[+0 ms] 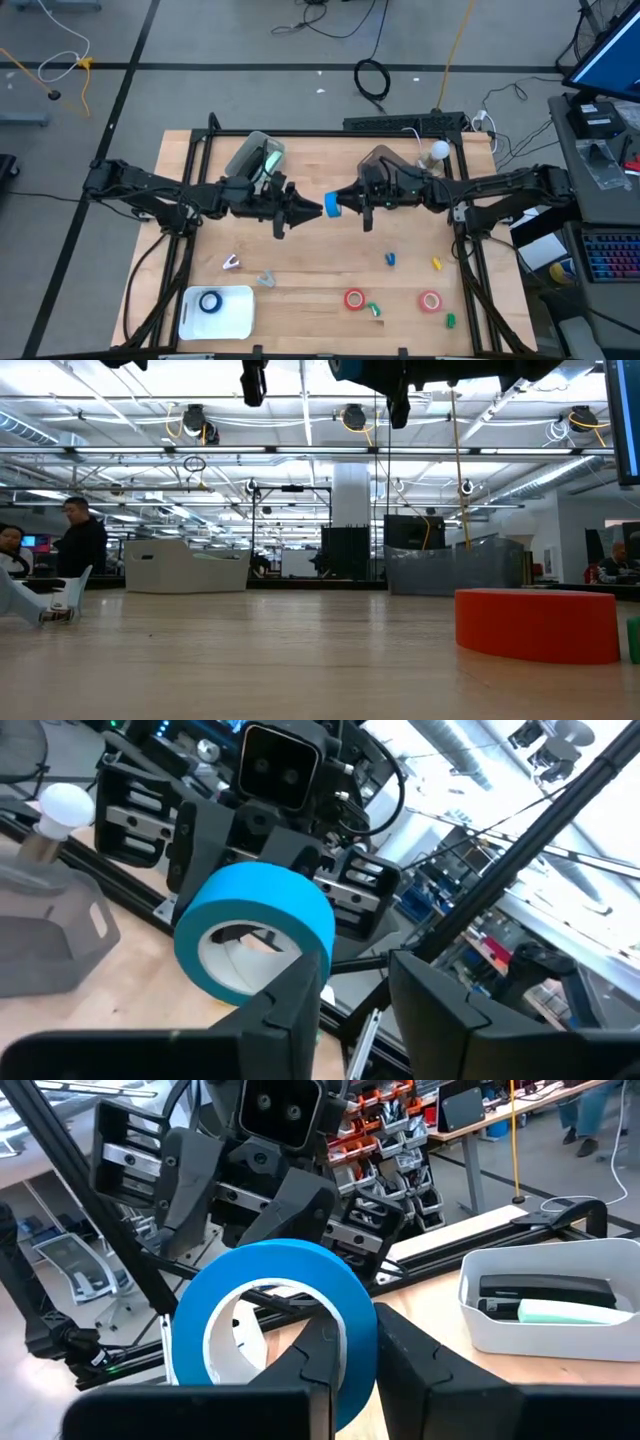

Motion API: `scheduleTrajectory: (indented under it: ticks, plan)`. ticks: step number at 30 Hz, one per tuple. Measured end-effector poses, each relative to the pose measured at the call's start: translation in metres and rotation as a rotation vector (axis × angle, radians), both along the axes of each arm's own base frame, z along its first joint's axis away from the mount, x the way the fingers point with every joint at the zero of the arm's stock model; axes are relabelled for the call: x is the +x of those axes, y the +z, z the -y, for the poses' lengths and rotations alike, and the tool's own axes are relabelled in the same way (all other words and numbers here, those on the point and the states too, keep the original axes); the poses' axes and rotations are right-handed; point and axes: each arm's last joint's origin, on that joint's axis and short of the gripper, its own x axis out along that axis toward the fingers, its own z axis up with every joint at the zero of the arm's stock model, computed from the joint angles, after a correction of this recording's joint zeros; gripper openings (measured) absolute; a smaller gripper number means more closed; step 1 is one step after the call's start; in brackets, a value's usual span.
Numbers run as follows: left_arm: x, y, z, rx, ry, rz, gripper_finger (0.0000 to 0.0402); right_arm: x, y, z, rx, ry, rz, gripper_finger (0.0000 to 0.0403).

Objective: Pick and place Stapler, Stapler remover, tape
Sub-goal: Put the blue tape into the white bin

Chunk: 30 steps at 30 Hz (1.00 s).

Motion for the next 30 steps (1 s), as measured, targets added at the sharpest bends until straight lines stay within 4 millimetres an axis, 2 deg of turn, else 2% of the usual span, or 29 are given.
scheduleTrajectory:
  ticks: [8, 13, 17, 22, 26, 30]
  plan:
    - [0.005, -0.005, -0.001, -0.011, 0.029, -0.005, 0.0176, 0.0, 0.001, 0.002, 0.001, -0.006, 0.015, 0.0032]
    - [0.015, -0.011, 0.0, -0.027, 0.02, 0.021, 0.0177, 0.003, -0.001, 0.002, 0.009, -0.003, 0.019, 0.0032]
    - [0.021, -0.008, 0.001, -0.025, 0.019, 0.039, 0.0175, 0.003, 0.0, 0.002, 0.009, -0.004, 0.017, 0.0032]
    - [0.022, -0.007, -0.001, -0.015, 0.01, 0.039, 0.0175, 0.003, 0.0, 0.002, 0.009, -0.006, 0.023, 0.0032]
    - [0.022, -0.007, -0.003, -0.026, 0.012, 0.039, 0.016, 0.003, 0.0, 0.002, 0.008, -0.006, 0.023, 0.0032]
    - [0.022, -0.008, -0.002, -0.043, 0.003, 0.029, 0.0112, 0.003, 0.0, 0.002, 0.007, -0.003, 0.023, 0.0032]
